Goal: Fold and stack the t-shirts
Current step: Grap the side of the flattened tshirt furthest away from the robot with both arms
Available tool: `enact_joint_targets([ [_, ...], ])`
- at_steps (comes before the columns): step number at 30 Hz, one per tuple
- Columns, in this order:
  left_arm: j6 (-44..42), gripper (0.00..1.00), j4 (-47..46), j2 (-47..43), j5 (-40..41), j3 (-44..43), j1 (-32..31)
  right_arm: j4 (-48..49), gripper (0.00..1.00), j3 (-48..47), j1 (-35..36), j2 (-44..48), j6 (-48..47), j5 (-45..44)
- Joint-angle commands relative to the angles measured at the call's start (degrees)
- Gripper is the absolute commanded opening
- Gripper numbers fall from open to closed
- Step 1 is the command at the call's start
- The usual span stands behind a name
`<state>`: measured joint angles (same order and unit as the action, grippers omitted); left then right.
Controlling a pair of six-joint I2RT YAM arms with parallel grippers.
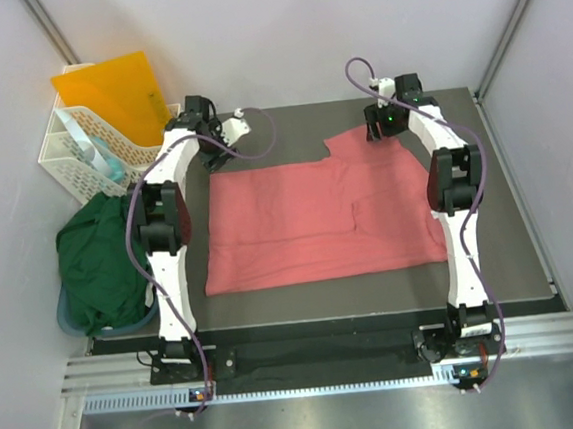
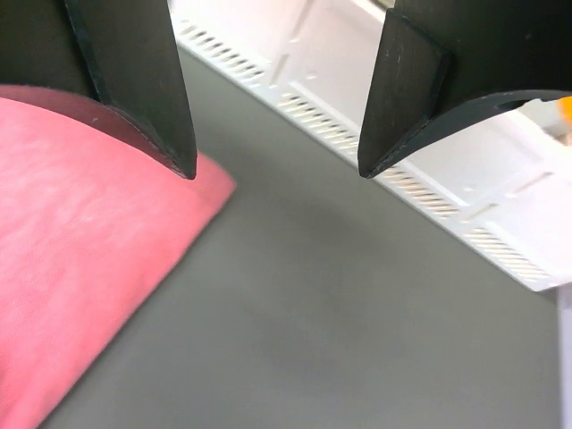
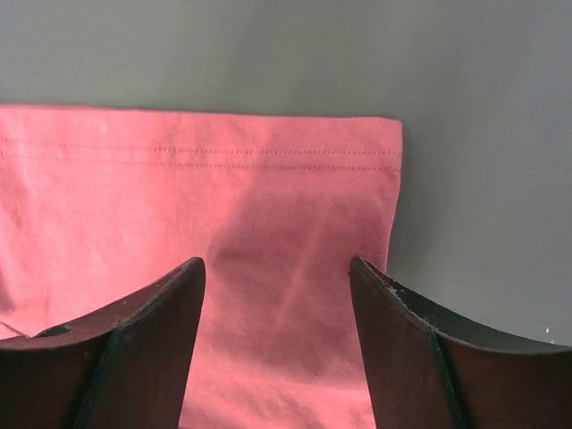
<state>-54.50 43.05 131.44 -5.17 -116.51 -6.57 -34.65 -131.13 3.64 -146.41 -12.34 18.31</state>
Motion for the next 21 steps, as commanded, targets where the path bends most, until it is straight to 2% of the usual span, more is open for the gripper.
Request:
enact_joint_targets([
  [1, -8.76, 0.77, 9.68, 4.34, -2.13, -6.53, 1.73, 3.63, 0.66, 0.88, 0.23, 2.62, 0.82, -0.9],
  [5, -13.26, 0.73, 14.06, 8.13, -2.04, -10.75, 2.17, 4.33, 0.66, -0.35, 0.05, 2.0, 1.79, -2.3],
  [10, -19.05, 0.75, 17.07, 10.5, -4.23, -13.39, 2.44, 4.68, 0.66, -0.27, 0.05, 2.53, 1.88, -3.1],
  [21, -18.37, 0.75, 20.41, 12.09, -8.45, -16.38, 2.61, 4.77, 0.65, 0.96, 0.05, 3.5, 1.35, -4.15],
])
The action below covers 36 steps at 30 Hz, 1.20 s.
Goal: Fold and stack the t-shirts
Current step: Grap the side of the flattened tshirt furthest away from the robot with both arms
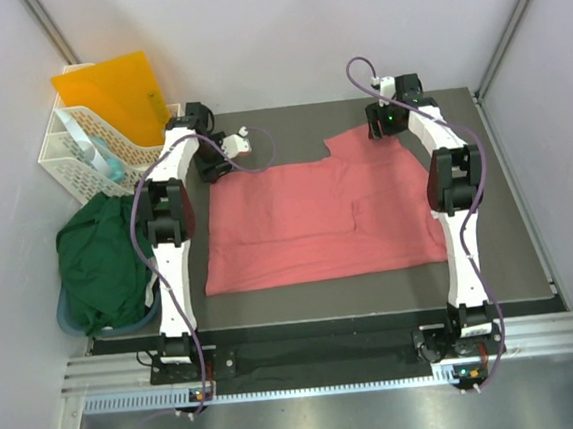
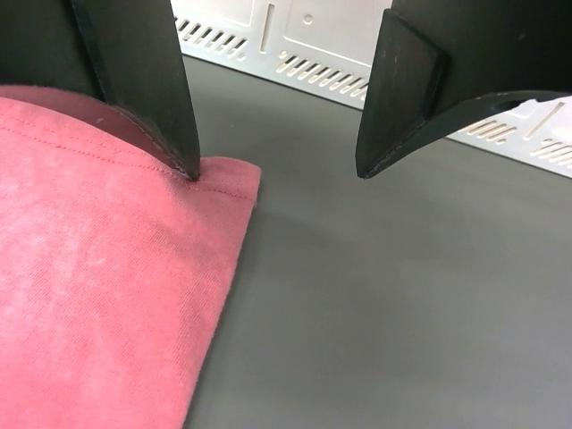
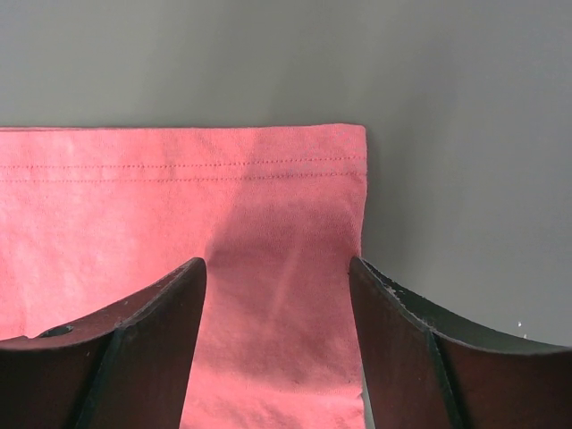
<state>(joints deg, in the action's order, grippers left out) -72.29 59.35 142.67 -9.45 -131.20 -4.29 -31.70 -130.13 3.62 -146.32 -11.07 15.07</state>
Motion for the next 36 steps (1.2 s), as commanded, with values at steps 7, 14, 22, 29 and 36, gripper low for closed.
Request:
enact_joint_targets([
  [7, 2.77, 0.6, 5.68, 1.29, -6.19, -0.03, 0.25, 2.7, 0.64, -0.39, 0.07, 2.18, -0.09, -2.32],
  [14, 3.47, 0.0, 5.16, 0.77, -4.08, 2.35, 0.08, 3.4, 0.64, -2.06, -0.1, 0.51, 0.52, -3.03],
  [22, 3.74, 0.0, 5.33, -0.46, -4.34, 2.79, -0.19, 4.9, 0.63, -4.78, -0.01, -1.95, 1.23, -3.91],
  [29, 4.18, 0.0, 5.33, -2.04, -3.47, 4.46, -0.8, 4.64, 0.59, -6.46, 0.42, -3.01, 2.02, -0.75],
  [36, 3.56, 0.0, 4.9, -3.1, -2.94, 4.99, -1.15, 3.31, 0.42, -4.88, 0.43, -2.74, 2.89, 3.38],
])
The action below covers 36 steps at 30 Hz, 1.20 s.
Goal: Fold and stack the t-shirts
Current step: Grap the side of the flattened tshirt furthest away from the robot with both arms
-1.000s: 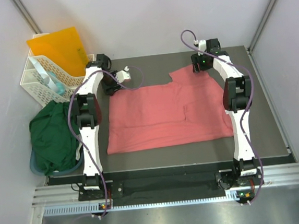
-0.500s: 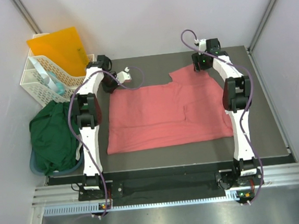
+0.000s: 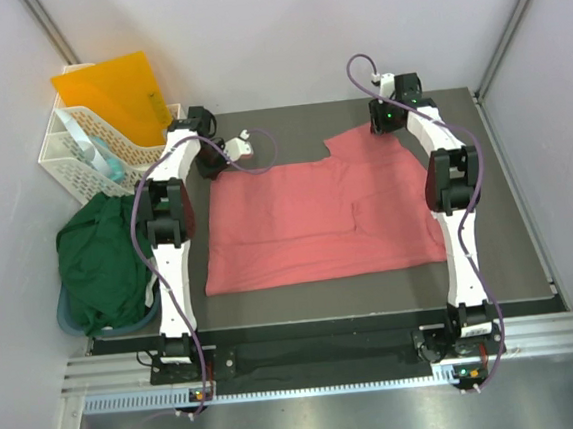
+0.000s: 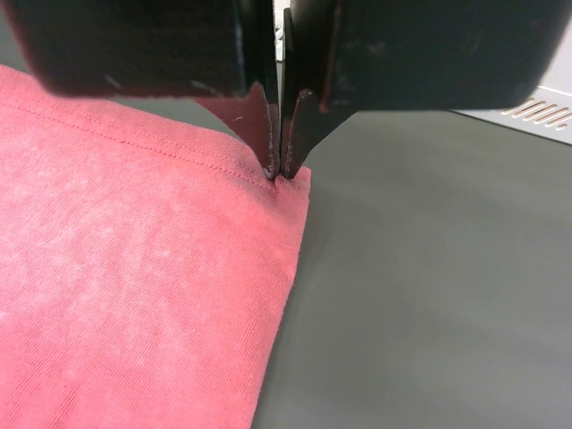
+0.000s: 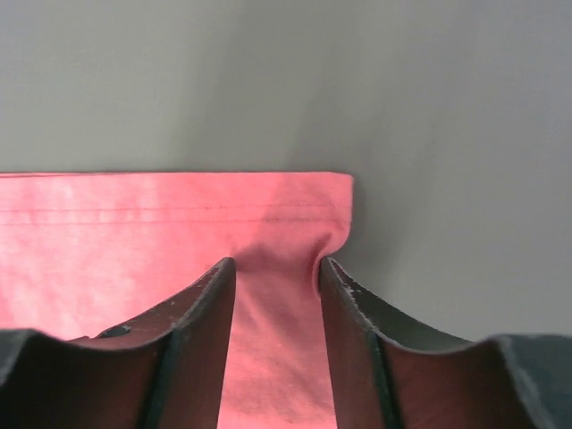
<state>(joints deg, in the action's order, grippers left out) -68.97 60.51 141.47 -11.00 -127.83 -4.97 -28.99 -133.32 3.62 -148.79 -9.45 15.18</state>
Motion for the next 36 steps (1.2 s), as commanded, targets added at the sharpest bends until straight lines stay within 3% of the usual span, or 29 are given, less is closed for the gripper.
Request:
enact_joint_targets([
  [1, 0.24, 0.0, 3.74, -2.07, -1.39, 1.62, -0.65, 0.6, 0.4, -1.51, 0.43, -0.27, 1.45, 3.45],
  [8, 0.33, 0.0, 4.09, -3.3, -1.3, 2.67, -1.18, 1.39, 0.36, -0.98, 0.43, -0.01, 1.72, 0.03],
  [11, 0.06, 0.0, 4.09, -4.01, -1.21, 3.73, -1.18, 2.01, 0.3, -1.33, 0.42, -0.09, 1.72, -1.9],
  [19, 0.06, 0.0, 4.62, -4.45, -0.95, 4.69, -1.36, 3.06, 0.39, -1.6, 0.43, -0.01, 3.39, -8.76],
  [23, -0.29, 0.0, 4.44, -4.27, -0.77, 4.7, -1.71, 3.15, 0.38, -1.68, 0.43, -0.1, 3.48, -8.15],
  [26, -0.29, 0.0, 4.27, -4.27, -0.86, 4.7, -1.97, 3.15, 0.32, -1.77, 0.43, -0.18, 3.65, -8.32],
  [30, -0.2, 0.0, 4.18, -4.1, -0.86, 4.69, -2.41, 3.07, 0.16, -1.95, 0.42, -0.27, 3.65, -8.15],
  [36, -0.55, 0.0, 3.83, -3.83, -0.51, 4.7, -2.76, 3.06, 0.0, -1.86, 0.34, -0.18, 3.39, -8.06],
])
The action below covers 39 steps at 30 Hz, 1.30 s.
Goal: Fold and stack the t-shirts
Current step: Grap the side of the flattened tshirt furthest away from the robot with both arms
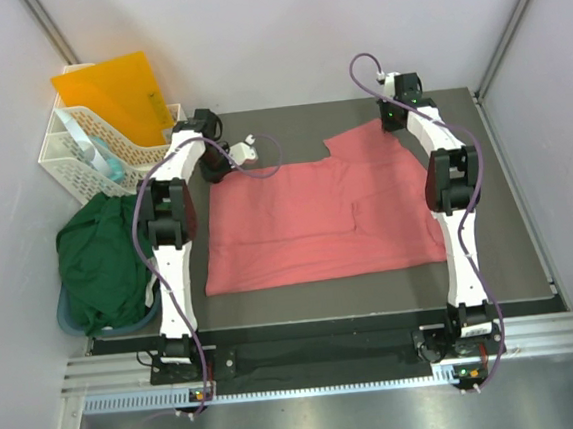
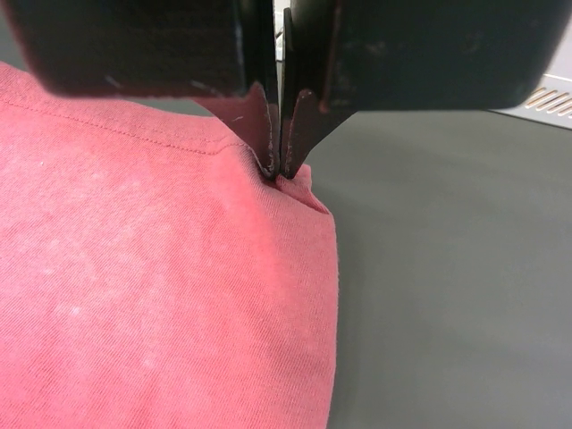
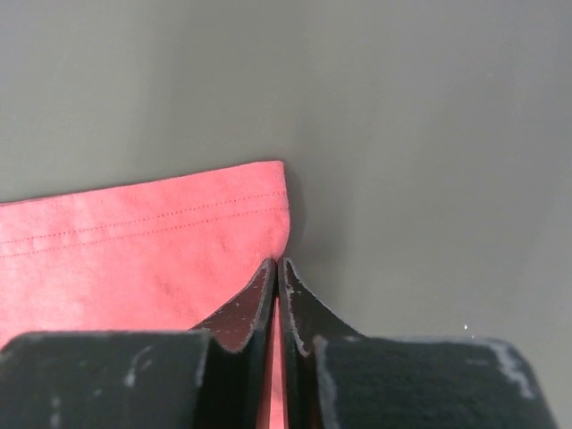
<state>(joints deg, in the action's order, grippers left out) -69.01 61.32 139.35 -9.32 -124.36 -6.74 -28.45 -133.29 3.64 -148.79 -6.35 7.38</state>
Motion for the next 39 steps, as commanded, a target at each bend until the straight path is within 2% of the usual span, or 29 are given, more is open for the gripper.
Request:
enact_joint_targets([
  [1, -0.6, 0.0, 3.02, -1.8, -2.1, 1.13, -1.08, 2.52, 0.0, -1.88, 0.49, -0.01, 0.02, -0.52],
  [6, 0.45, 0.0, 1.62, -1.89, -1.05, 1.31, -1.08, 2.87, 0.0, -2.14, 0.76, 0.87, -2.61, -2.27],
  [9, 2.65, 0.0, -3.65, -3.37, 0.27, 3.5, -0.99, 3.04, 0.0, -2.41, 0.67, 1.83, -4.1, -2.98],
  [13, 4.5, 0.0, -16.72, -7.33, 2.03, 10.08, -0.99, 3.05, 0.0, -2.41, 0.49, 3.24, -5.69, -3.6],
  [19, 5.82, 0.0, -24.74, -9.71, 6.41, 13.96, -0.99, 6.03, 0.0, 0.75, 0.4, 7.28, -7.1, -4.65],
  [20, 5.99, 0.0, -29.19, -10.93, 7.29, 16.23, -0.99, 6.12, 0.0, 0.76, 0.32, 7.72, -7.36, -4.57],
  [24, 6.78, 0.0, -33.27, -12.7, 8.79, 18.45, -0.99, 6.04, 0.0, 1.37, 0.32, 9.48, -8.24, -4.74],
  [32, 2.66, 0.0, -31.88, -16.47, 8.79, 22.48, -0.9, 7.53, 0.0, 7.43, 0.4, 15.28, -11.75, -4.56],
  [39, -0.15, 0.0, -28.28, -20.16, 11.6, 24.24, -0.73, 3.5, 0.0, 14.11, -0.21, 23.7, -17.9, -3.17],
])
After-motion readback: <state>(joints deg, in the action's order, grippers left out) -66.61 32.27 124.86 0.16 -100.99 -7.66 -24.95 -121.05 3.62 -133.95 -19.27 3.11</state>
